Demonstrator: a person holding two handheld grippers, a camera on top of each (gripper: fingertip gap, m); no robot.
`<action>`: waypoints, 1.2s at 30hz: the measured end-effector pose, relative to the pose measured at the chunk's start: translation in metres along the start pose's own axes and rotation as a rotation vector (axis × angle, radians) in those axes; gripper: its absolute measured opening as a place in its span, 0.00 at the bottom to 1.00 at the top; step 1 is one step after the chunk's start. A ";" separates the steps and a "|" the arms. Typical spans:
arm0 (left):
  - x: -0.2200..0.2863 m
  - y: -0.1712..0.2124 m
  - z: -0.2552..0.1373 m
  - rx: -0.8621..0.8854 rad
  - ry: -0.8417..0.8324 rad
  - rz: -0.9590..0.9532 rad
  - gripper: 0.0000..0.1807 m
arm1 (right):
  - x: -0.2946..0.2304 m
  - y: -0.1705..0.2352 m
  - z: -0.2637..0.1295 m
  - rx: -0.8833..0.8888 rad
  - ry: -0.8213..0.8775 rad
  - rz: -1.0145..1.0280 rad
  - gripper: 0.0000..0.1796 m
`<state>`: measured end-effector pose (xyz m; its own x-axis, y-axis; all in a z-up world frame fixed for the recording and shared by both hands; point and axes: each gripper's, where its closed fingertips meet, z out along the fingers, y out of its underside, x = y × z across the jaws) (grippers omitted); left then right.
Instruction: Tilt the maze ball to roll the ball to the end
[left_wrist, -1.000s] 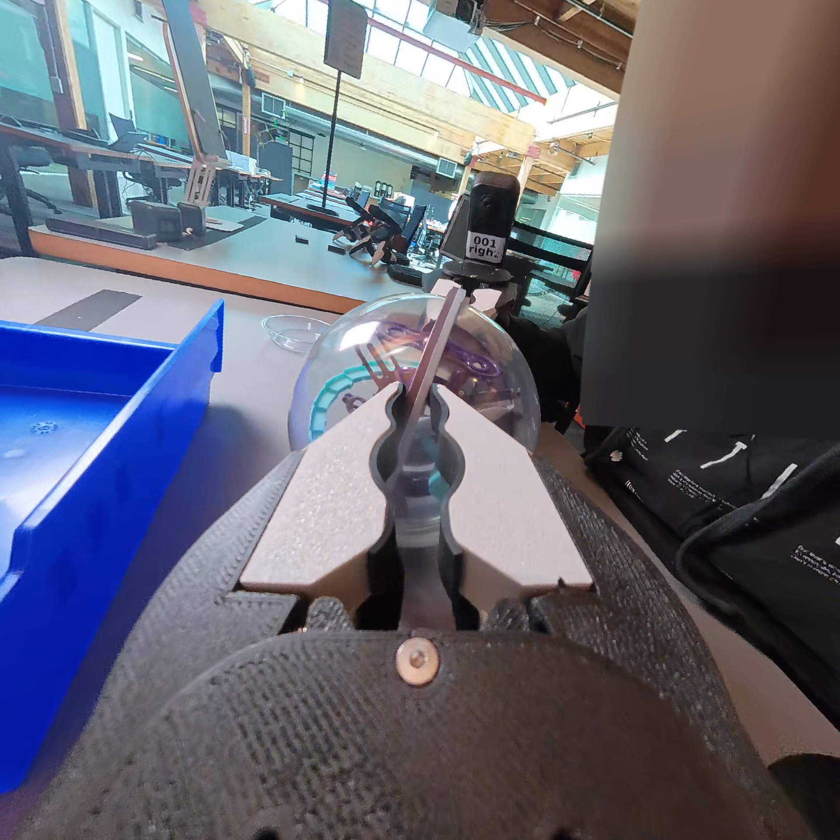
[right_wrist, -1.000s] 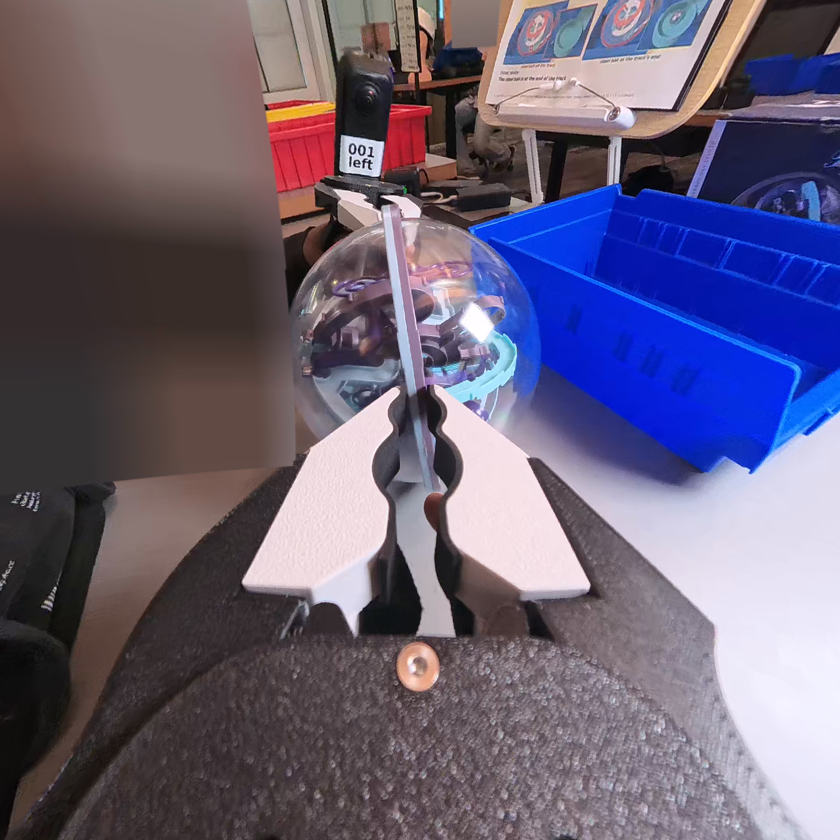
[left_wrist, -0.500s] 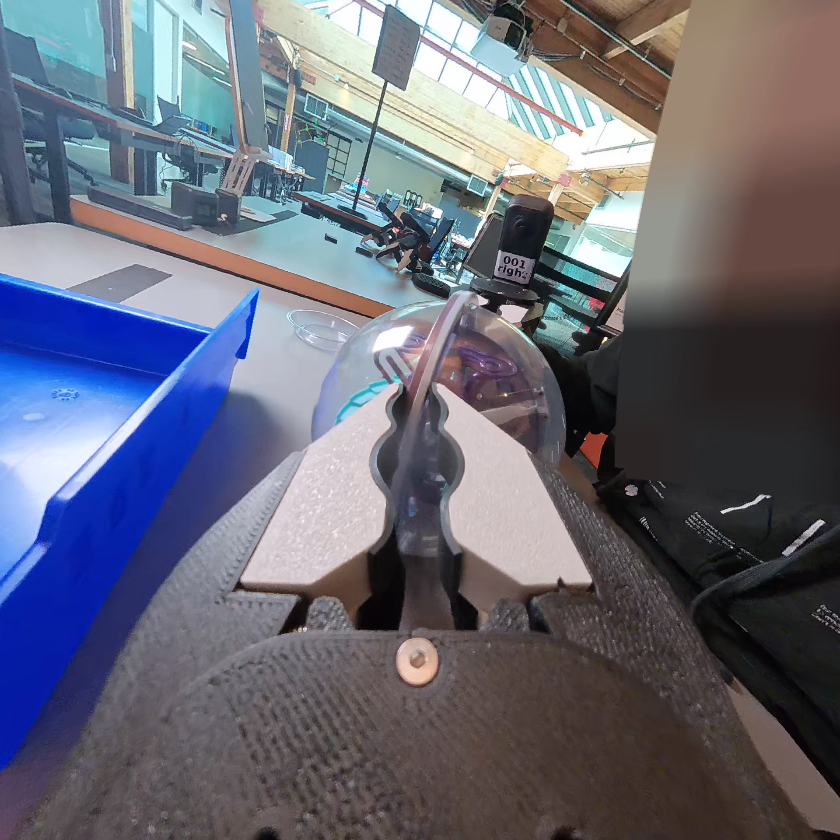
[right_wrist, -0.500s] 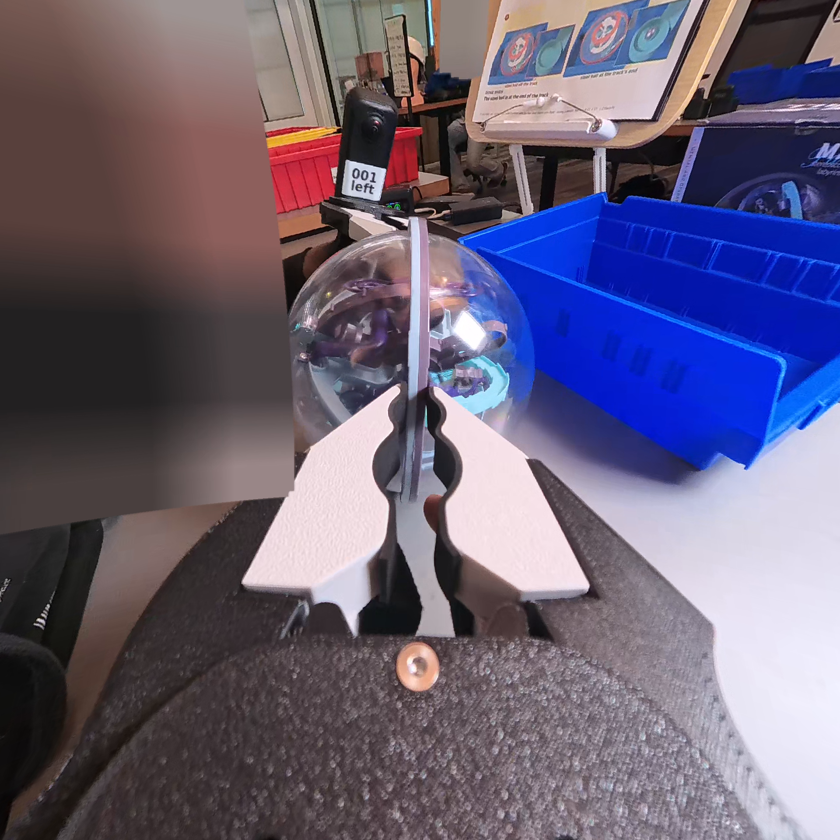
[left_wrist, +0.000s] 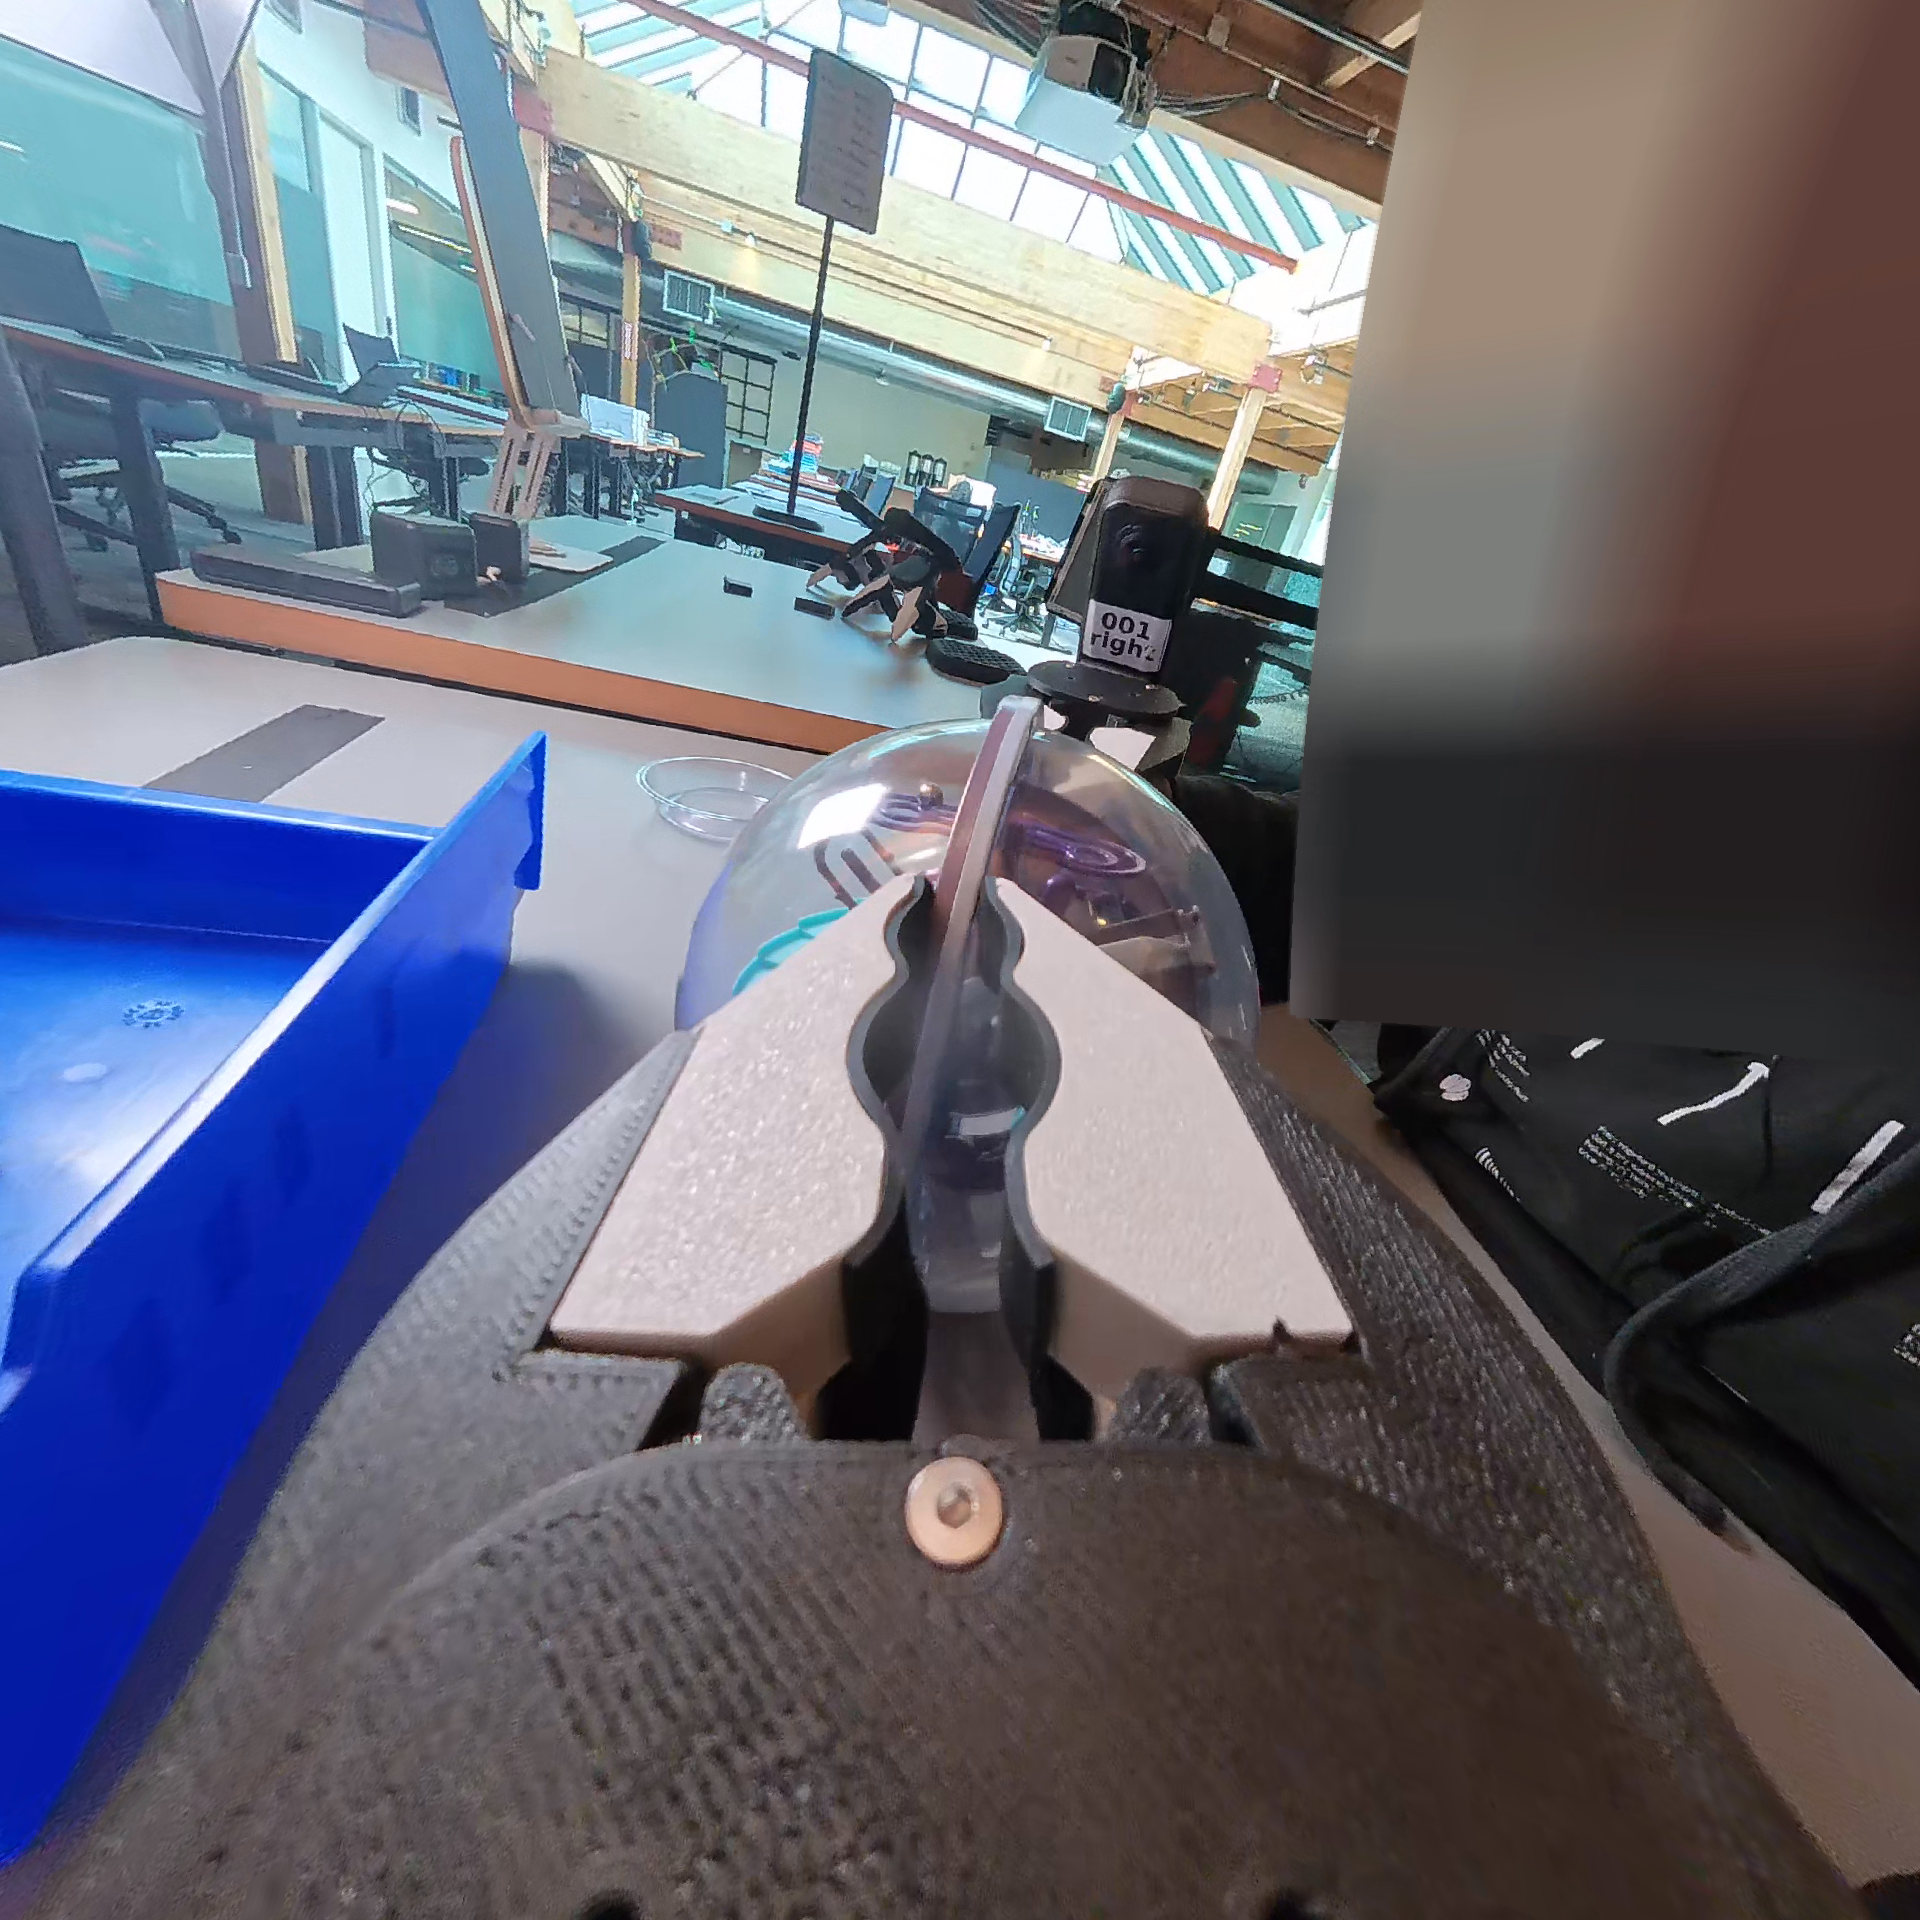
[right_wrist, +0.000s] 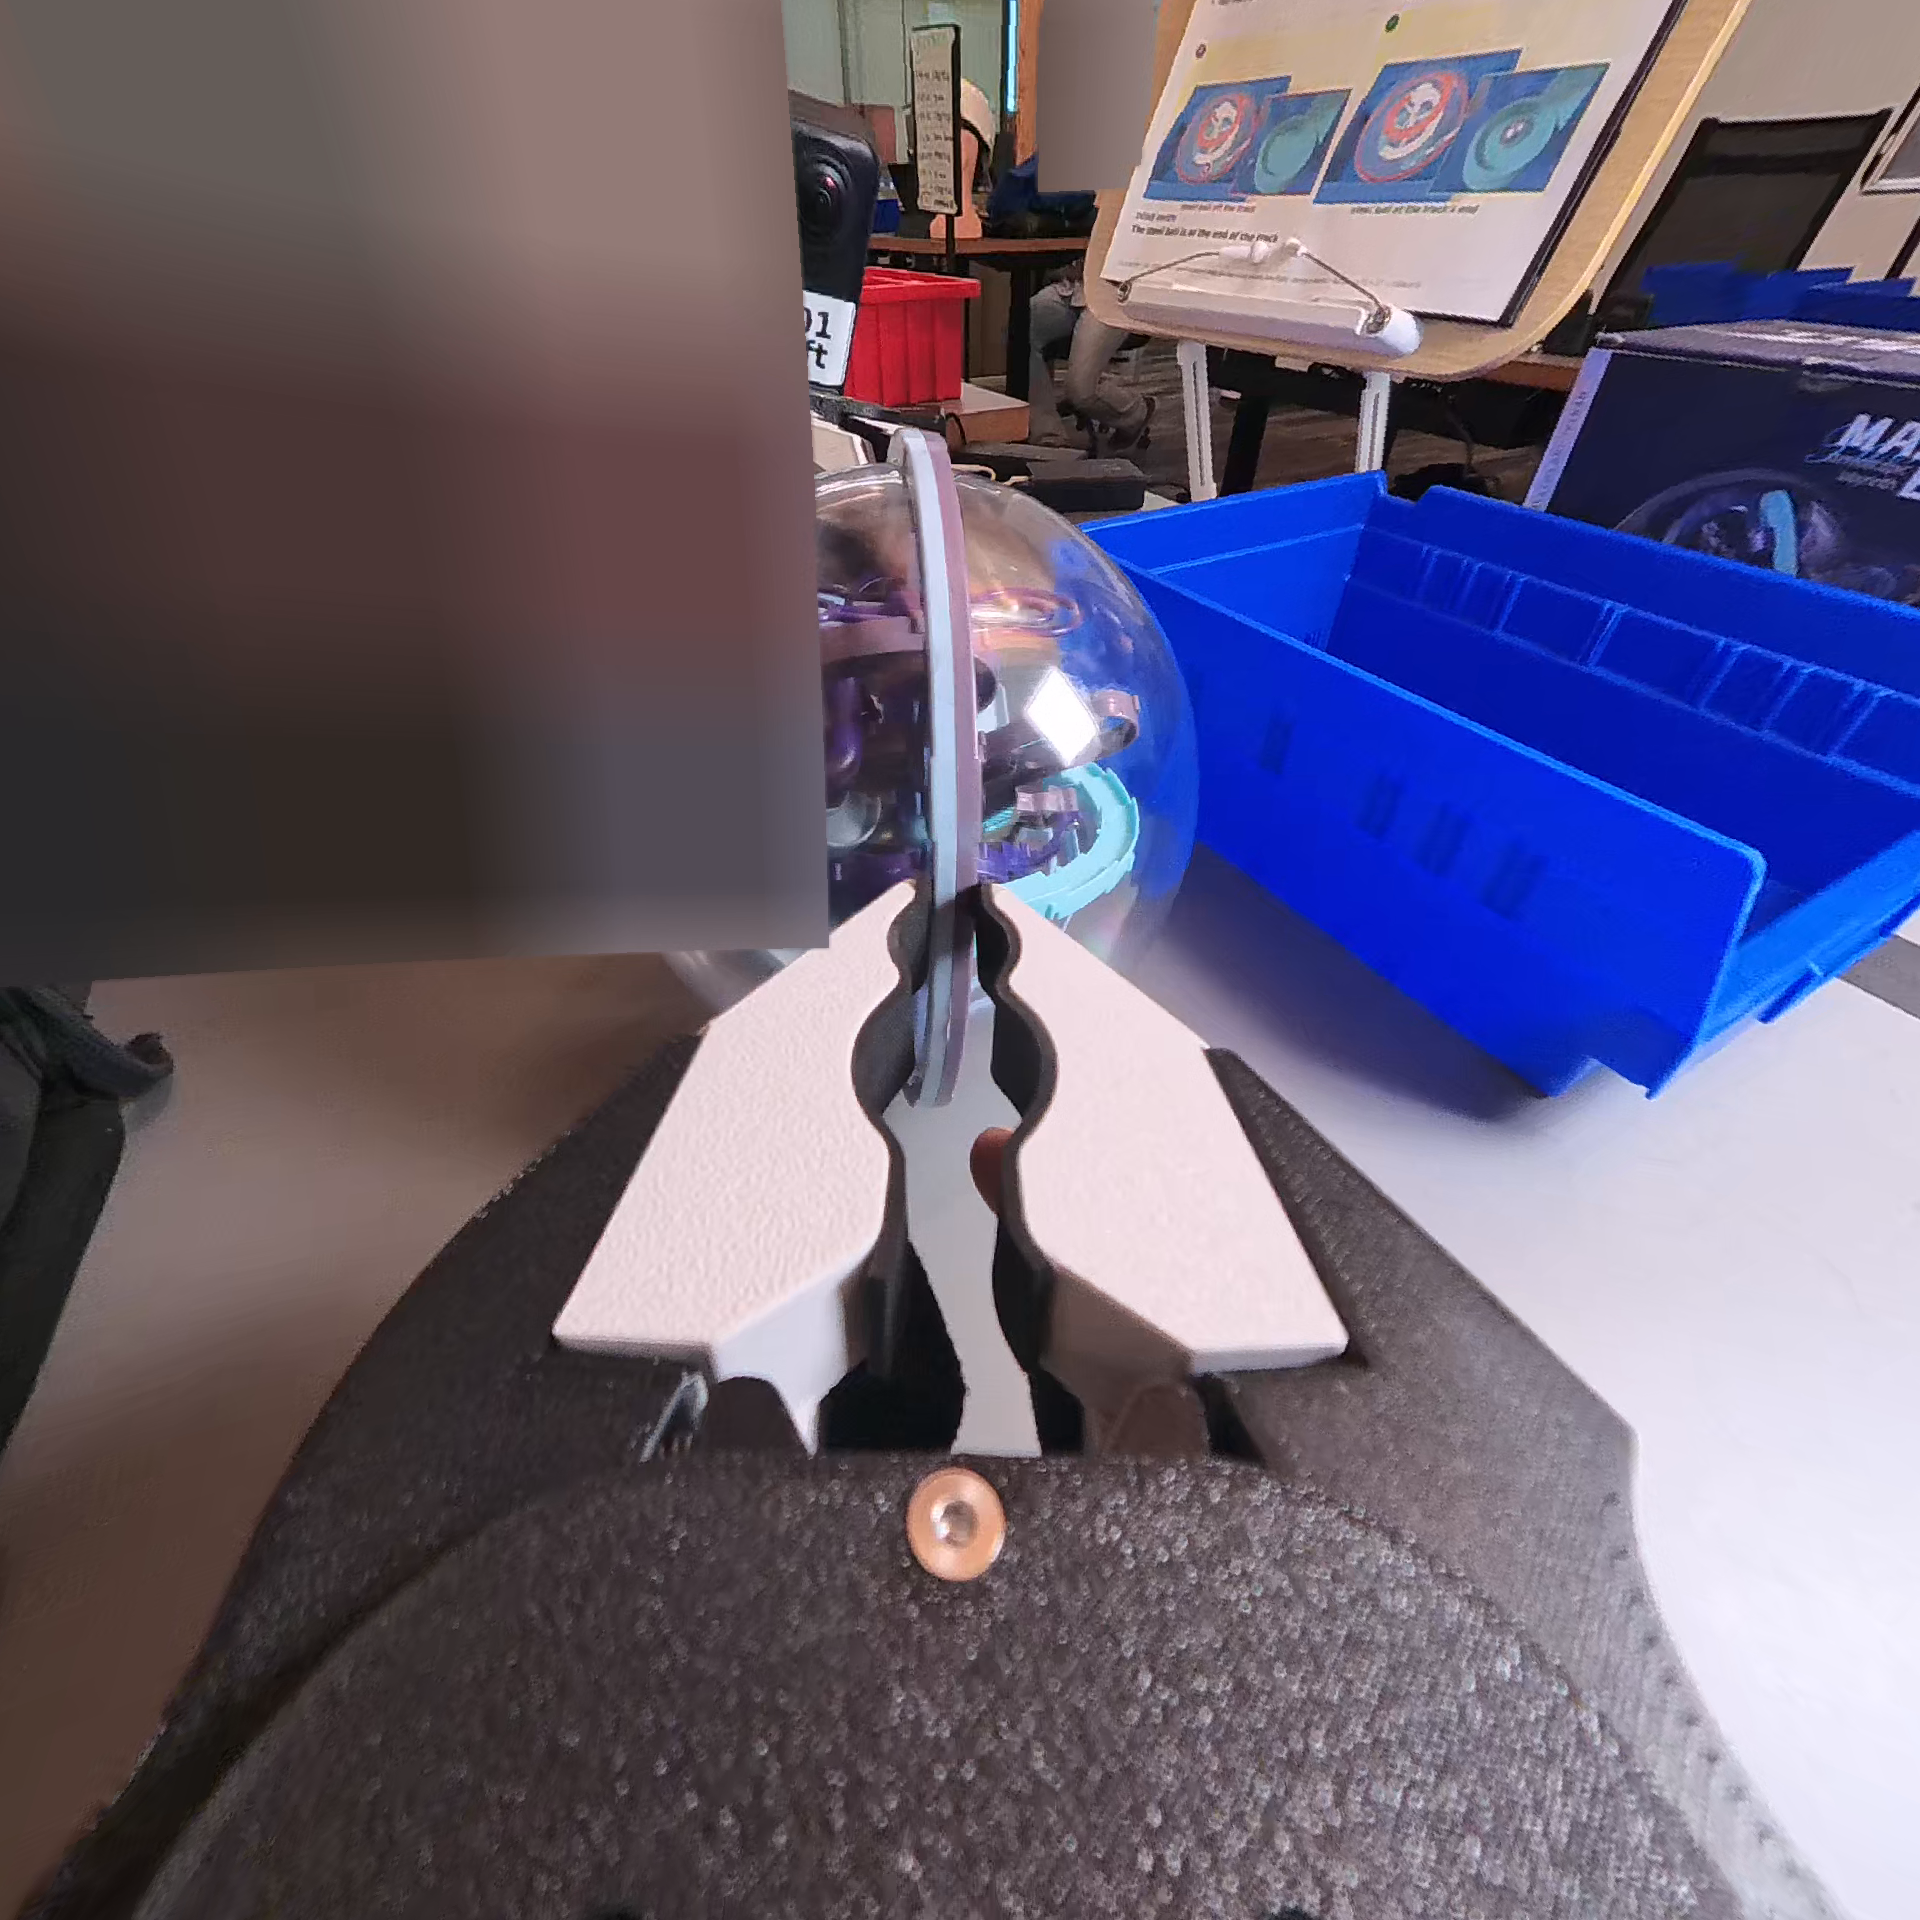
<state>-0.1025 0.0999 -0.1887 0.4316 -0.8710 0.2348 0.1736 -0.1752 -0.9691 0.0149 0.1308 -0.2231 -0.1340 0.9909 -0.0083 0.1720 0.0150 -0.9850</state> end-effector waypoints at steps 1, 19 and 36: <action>0.001 0.000 0.000 -0.001 0.001 0.006 0.04 | 0.001 0.000 0.000 0.001 0.005 -0.009 0.03; 0.008 0.005 0.000 0.002 0.006 0.034 0.04 | 0.005 -0.004 -0.004 0.010 0.047 -0.080 0.03; 0.007 0.007 0.002 0.000 -0.017 0.013 0.04 | 0.010 -0.007 -0.006 0.038 0.047 -0.030 0.03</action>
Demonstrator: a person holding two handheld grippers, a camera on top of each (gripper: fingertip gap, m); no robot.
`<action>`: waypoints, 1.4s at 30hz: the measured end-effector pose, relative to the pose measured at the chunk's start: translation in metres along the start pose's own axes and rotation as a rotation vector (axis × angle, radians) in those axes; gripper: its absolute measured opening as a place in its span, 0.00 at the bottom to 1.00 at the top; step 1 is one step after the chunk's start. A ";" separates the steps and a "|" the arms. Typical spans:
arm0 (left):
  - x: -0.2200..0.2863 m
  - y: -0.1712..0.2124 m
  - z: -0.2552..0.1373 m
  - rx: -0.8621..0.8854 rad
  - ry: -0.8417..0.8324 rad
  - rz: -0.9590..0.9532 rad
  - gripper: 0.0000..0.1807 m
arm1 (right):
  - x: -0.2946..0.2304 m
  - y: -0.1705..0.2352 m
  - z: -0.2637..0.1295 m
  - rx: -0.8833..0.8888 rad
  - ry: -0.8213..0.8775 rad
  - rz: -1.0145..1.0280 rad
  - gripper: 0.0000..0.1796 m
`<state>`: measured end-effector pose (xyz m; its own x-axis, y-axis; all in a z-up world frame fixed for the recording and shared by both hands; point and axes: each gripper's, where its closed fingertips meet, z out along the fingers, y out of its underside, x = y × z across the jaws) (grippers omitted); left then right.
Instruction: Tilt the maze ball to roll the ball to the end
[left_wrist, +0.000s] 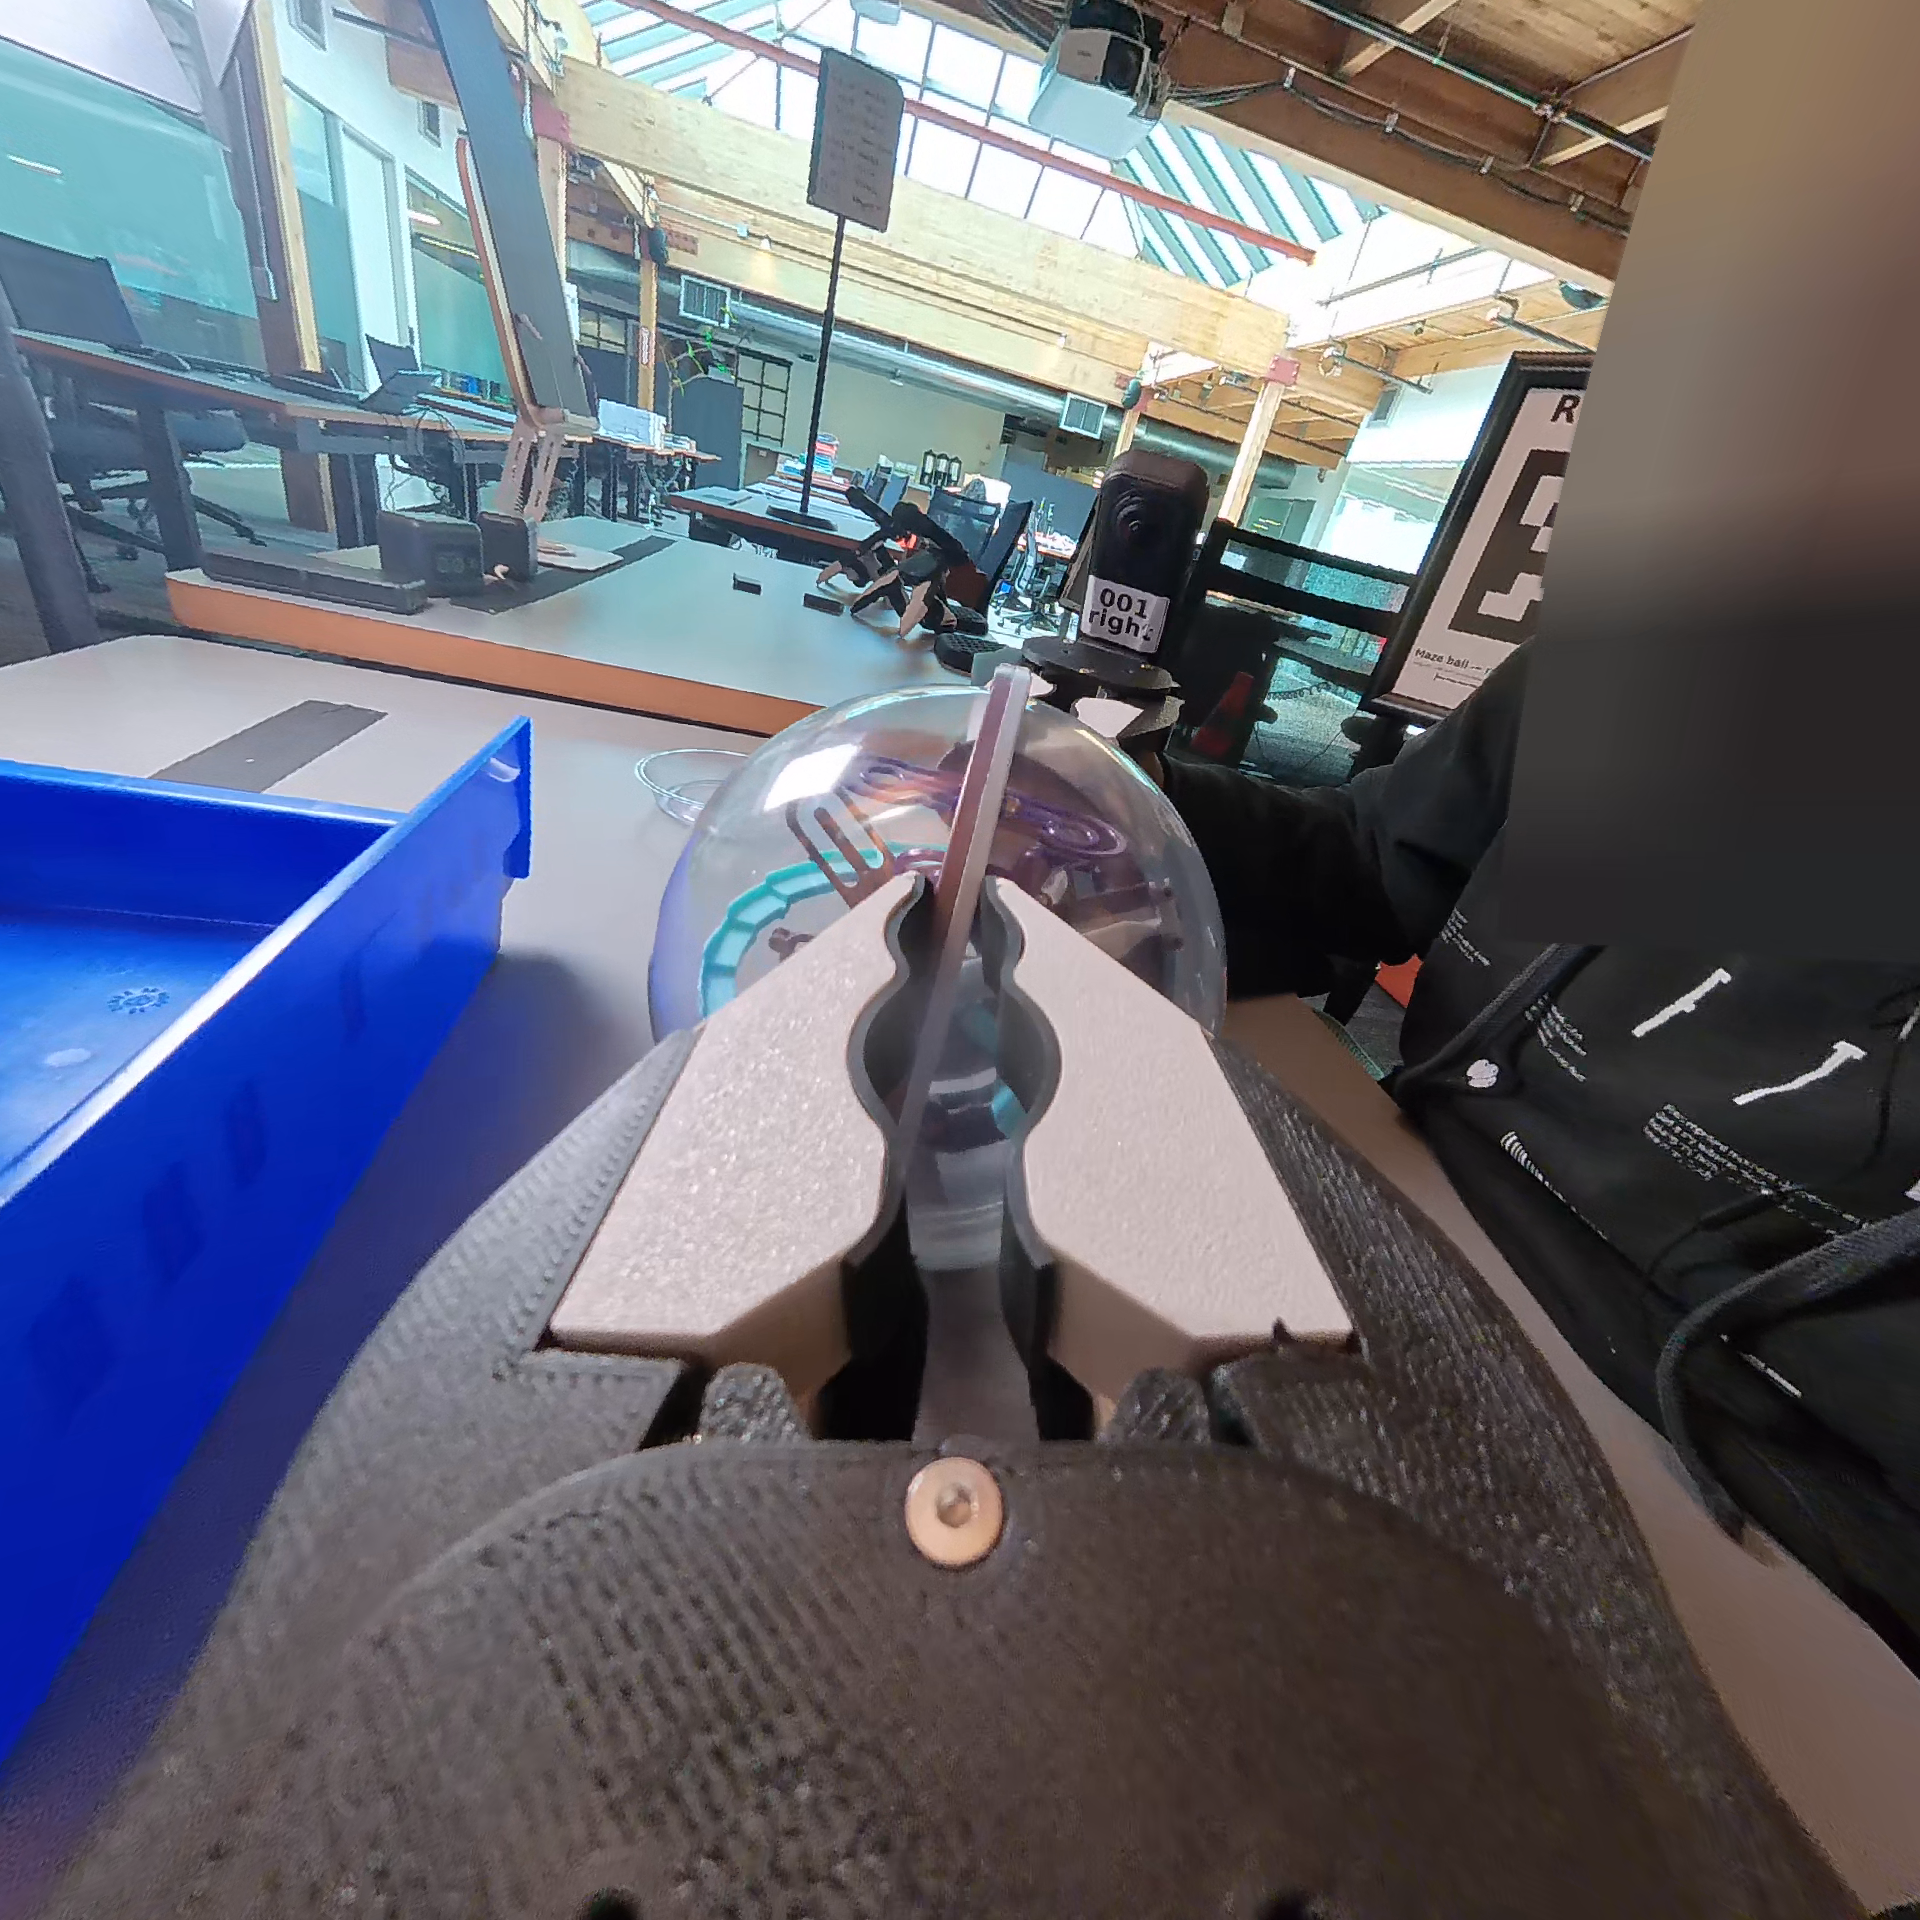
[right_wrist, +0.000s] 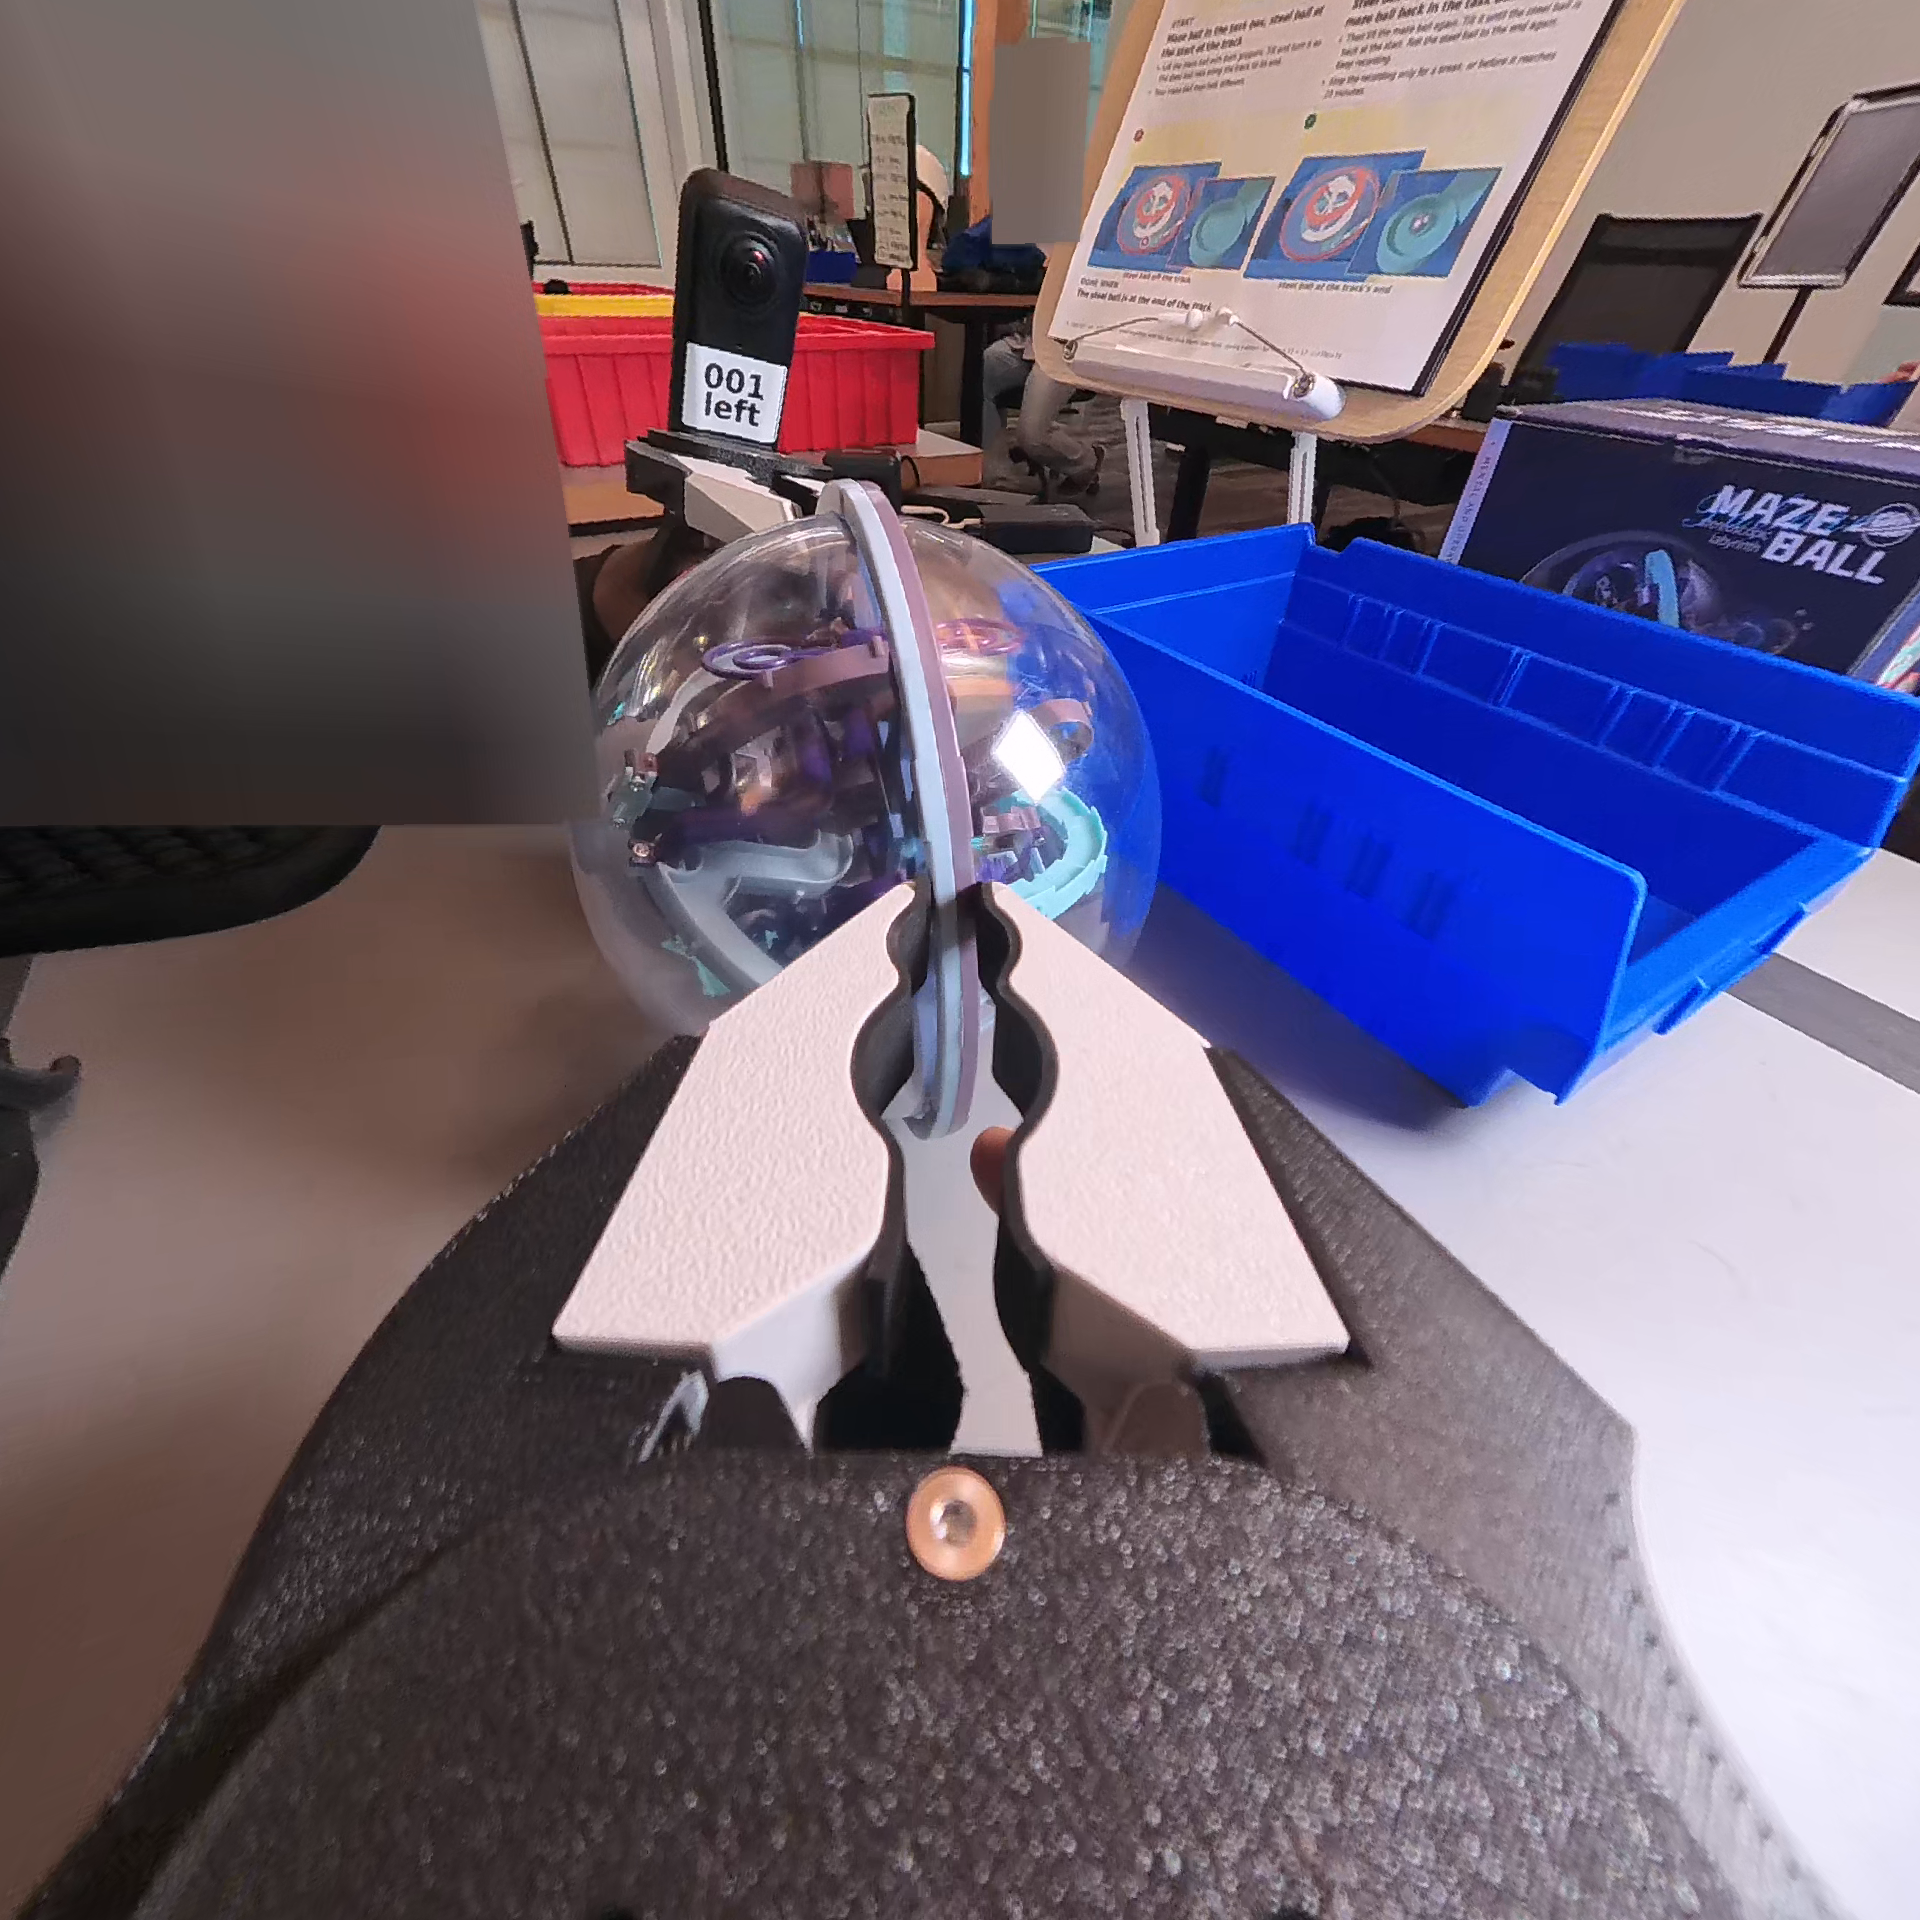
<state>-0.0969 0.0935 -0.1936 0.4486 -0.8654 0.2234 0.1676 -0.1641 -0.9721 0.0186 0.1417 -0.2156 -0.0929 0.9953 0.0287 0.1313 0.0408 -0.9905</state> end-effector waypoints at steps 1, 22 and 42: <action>0.000 0.000 0.000 0.001 -0.003 -0.002 0.04 | 0.001 0.000 0.000 0.003 -0.001 0.007 0.03; -0.027 0.002 0.001 0.018 -0.126 -0.266 0.04 | -0.001 0.022 0.010 -0.046 -0.168 0.458 0.03; -0.040 0.022 0.009 -0.057 -0.011 -0.560 0.04 | -0.027 0.026 0.002 -0.165 -0.279 0.242 0.12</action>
<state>-0.1036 0.1285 -0.2238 0.3139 -0.6341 0.7067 0.3355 -0.6222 -0.7073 0.0230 0.1162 -0.2428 -0.3008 0.9167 -0.2632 0.3373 -0.1559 -0.9284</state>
